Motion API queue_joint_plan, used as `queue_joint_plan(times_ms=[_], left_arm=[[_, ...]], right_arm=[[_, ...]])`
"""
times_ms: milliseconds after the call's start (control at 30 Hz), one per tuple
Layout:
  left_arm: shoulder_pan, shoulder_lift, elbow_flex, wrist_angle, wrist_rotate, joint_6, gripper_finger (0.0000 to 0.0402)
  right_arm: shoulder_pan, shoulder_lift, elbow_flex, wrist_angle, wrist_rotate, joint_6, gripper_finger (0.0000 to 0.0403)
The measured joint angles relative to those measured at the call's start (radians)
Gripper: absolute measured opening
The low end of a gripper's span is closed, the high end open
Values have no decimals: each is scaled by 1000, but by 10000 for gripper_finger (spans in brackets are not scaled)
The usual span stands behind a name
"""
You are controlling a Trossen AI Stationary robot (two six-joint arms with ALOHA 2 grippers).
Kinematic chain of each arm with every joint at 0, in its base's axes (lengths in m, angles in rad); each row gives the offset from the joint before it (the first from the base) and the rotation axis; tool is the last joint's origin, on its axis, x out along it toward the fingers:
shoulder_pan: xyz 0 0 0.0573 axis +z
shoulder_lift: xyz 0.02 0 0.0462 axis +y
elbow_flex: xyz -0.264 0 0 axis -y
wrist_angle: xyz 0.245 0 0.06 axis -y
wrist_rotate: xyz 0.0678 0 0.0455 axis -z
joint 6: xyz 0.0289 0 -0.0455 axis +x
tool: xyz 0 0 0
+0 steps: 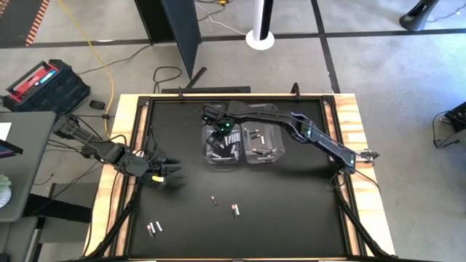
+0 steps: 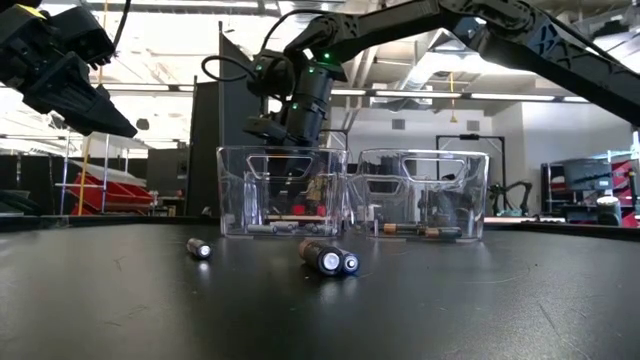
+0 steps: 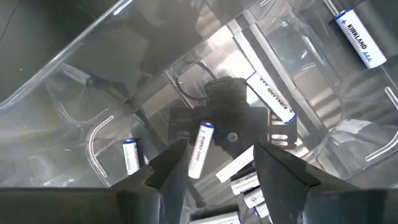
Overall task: Sort batteries
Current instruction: Put the black battery into the right transparent bin
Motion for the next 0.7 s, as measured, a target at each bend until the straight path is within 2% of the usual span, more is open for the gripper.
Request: queue_joint_plan(times_ms=[333, 533, 700], left_arm=[[0, 0, 0, 0, 0, 0, 118], [0, 0, 0, 0, -1, 0, 118], [0, 0, 0, 1, -24, -6, 118]], right_arm=[[2, -7, 0, -19, -7, 5, 199], [10, -86, 0, -12, -4, 58, 188], [67, -192, 0, -30, 132, 57, 178]])
